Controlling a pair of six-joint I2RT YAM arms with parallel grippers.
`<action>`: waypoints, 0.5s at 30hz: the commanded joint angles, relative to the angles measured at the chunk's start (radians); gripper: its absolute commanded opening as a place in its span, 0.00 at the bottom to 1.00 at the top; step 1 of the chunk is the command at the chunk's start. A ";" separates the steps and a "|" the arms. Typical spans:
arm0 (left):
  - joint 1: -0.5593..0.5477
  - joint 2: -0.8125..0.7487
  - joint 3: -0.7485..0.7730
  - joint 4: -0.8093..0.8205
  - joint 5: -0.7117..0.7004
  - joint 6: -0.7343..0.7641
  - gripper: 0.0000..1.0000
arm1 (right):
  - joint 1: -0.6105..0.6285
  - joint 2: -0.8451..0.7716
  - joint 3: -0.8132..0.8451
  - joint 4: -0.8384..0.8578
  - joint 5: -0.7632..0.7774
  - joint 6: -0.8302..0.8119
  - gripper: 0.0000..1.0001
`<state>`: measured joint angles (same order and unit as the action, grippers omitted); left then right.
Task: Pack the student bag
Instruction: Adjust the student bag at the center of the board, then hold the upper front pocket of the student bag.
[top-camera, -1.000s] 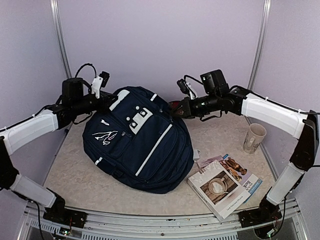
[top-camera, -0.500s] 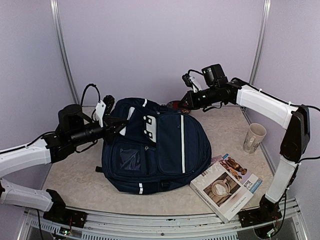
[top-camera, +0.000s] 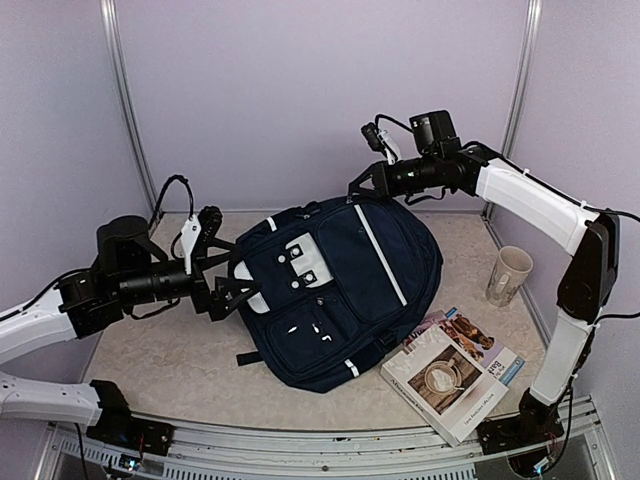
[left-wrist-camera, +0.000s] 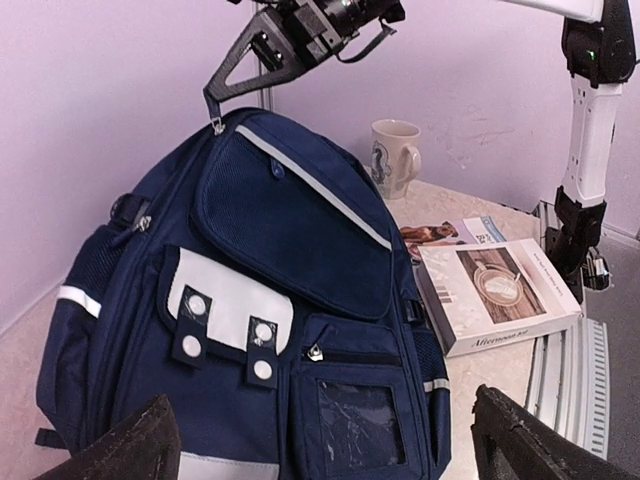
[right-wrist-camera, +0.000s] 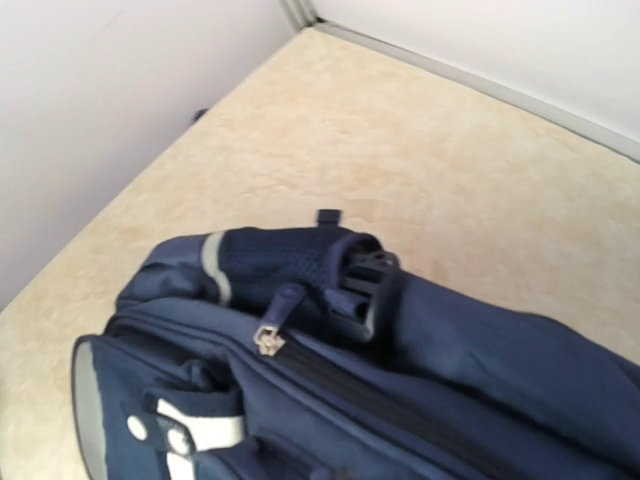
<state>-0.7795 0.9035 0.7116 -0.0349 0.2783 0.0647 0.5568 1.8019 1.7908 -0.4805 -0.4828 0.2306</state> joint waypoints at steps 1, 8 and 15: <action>0.008 0.081 0.102 0.032 -0.069 -0.011 0.99 | 0.004 -0.023 0.046 0.111 -0.175 -0.078 0.00; 0.259 0.497 0.373 0.020 0.187 -0.111 0.99 | 0.003 -0.032 0.044 0.130 -0.371 -0.190 0.00; 0.317 0.770 0.665 -0.149 0.323 -0.014 0.99 | 0.004 -0.026 0.038 0.101 -0.437 -0.256 0.00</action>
<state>-0.4824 1.6169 1.2625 -0.0948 0.4793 0.0124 0.5560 1.8019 1.7908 -0.4446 -0.8009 0.0311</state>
